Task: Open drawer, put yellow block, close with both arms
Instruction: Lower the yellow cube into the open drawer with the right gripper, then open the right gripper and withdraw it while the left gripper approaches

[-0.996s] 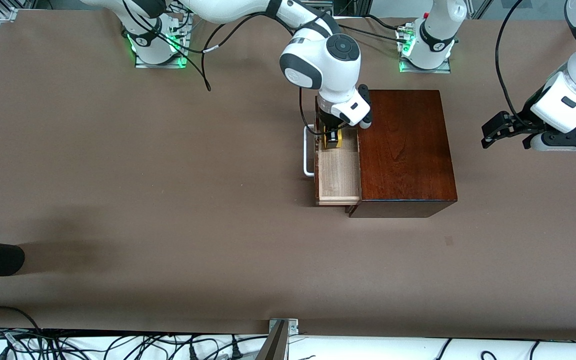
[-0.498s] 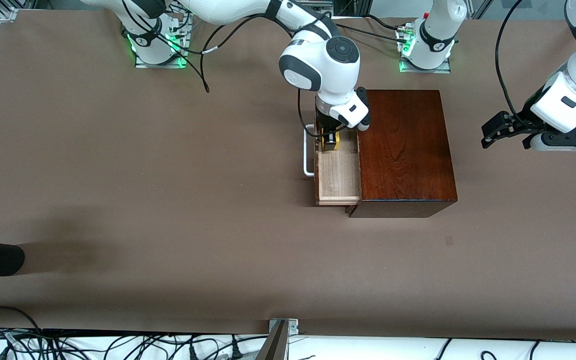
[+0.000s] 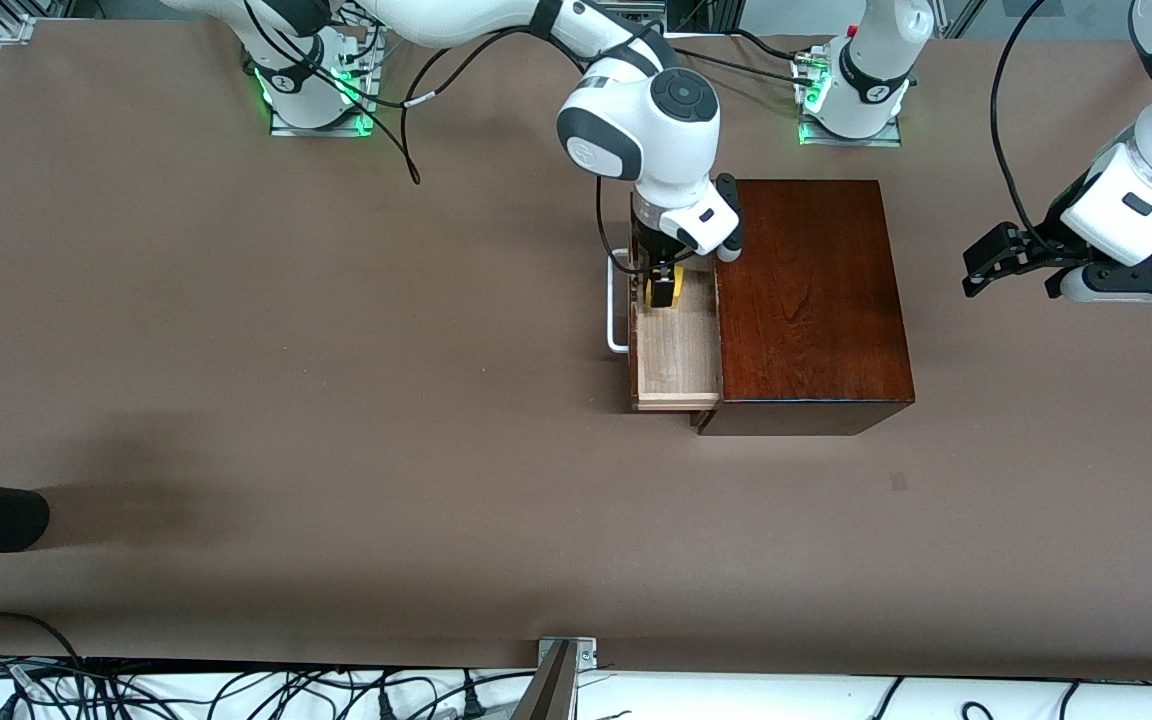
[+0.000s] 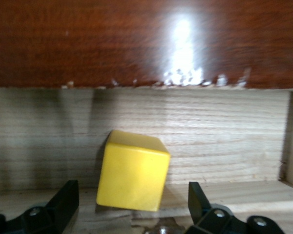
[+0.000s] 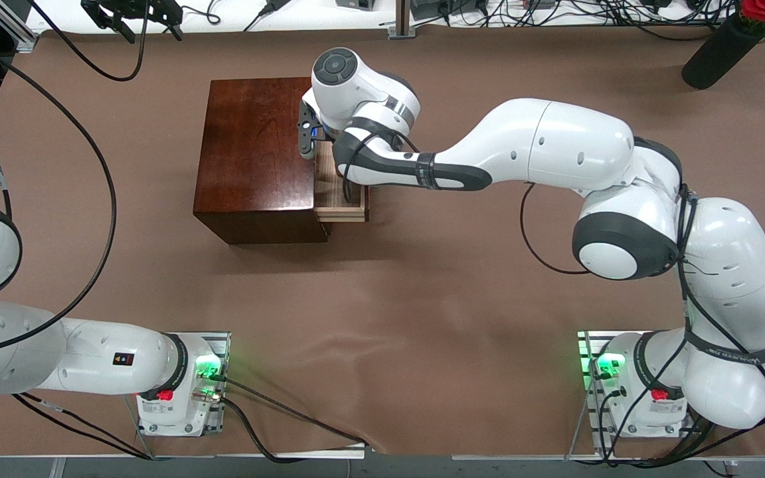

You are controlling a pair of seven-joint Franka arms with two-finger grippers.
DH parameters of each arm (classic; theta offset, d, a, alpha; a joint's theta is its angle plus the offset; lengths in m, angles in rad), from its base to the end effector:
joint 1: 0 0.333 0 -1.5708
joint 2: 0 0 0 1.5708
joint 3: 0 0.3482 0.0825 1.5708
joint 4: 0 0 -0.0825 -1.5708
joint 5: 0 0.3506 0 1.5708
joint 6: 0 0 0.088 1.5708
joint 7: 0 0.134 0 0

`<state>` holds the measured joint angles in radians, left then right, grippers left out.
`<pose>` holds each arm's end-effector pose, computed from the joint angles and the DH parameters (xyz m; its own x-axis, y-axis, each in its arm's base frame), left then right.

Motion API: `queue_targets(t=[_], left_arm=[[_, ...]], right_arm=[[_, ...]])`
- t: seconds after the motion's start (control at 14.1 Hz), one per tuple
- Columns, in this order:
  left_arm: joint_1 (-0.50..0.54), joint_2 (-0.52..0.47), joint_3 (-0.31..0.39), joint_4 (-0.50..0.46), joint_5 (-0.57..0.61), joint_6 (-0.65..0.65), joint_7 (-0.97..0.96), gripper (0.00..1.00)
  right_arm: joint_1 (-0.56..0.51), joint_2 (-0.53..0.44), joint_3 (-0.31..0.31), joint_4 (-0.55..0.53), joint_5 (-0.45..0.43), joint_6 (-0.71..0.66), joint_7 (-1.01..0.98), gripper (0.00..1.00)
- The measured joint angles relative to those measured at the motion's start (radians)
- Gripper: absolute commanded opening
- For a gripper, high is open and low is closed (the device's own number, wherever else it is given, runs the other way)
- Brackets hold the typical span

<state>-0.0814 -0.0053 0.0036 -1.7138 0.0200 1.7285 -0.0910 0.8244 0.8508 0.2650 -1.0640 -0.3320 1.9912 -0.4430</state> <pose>0.5285 -0.0388 0.5830 0.9997 0.0101 0.0217 0.0104 -0.9998 -0.0179 0.4432 0.6346 0.3453 0.0123 0.9992 0.0382 0.9890 -0.0178 0.1471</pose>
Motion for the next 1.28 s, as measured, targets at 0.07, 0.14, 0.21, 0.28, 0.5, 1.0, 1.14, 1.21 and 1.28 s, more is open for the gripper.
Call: queue_targets(t=[0.07, 0.14, 0.21, 0.28, 0.5, 1.0, 1.14, 1.21, 1.28], left_arm=[[0.000, 0.000, 0.000, 0.000, 0.000, 0.000, 0.000, 1.00], [0.000, 0.000, 0.000, 0.000, 0.000, -0.005, 0.000, 1.00], [0.000, 0.000, 0.000, 0.001, 0.000, -0.017, 0.000, 1.00], [0.000, 0.000, 0.000, 0.002, 0.000, -0.032, 0.000, 1.00], [-0.001, 0.000, -0.002, 0.007, 0.000, -0.044, 0.001, 1.00], [-0.010, 0.000, -0.033, 0.032, 0.000, -0.061, 0.001, 1.00], [-0.010, 0.000, -0.038, 0.046, 0.000, -0.121, 0.007, 1.00], [-0.010, 0.000, -0.048, 0.055, 0.000, -0.155, 0.029, 1.00], [-0.010, 0.000, -0.066, 0.063, 0.000, -0.184, 0.070, 1.00]], right_arm=[[-0.003, -0.009, 0.000, 0.008, 0.010, 0.000, 0.017, 1.00], [-0.011, -0.022, 0.000, 0.018, 0.029, 0.000, 0.025, 1.00], [-0.025, -0.039, 0.000, 0.026, 0.044, 0.000, 0.028, 1.00], [-0.044, -0.061, -0.001, 0.033, 0.054, -0.001, 0.029, 1.00], [-0.128, -0.140, -0.006, 0.041, 0.116, -0.032, 0.032, 1.00], [-0.464, -0.333, -0.014, 0.047, 0.230, -0.249, 0.032, 1.00], [-0.542, -0.387, -0.024, 0.043, 0.285, -0.339, 0.042, 1.00], [-0.578, -0.421, -0.031, 0.028, 0.305, -0.367, 0.057, 1.00], [-0.615, -0.466, -0.036, -0.010, 0.317, -0.381, 0.083, 1.00]])
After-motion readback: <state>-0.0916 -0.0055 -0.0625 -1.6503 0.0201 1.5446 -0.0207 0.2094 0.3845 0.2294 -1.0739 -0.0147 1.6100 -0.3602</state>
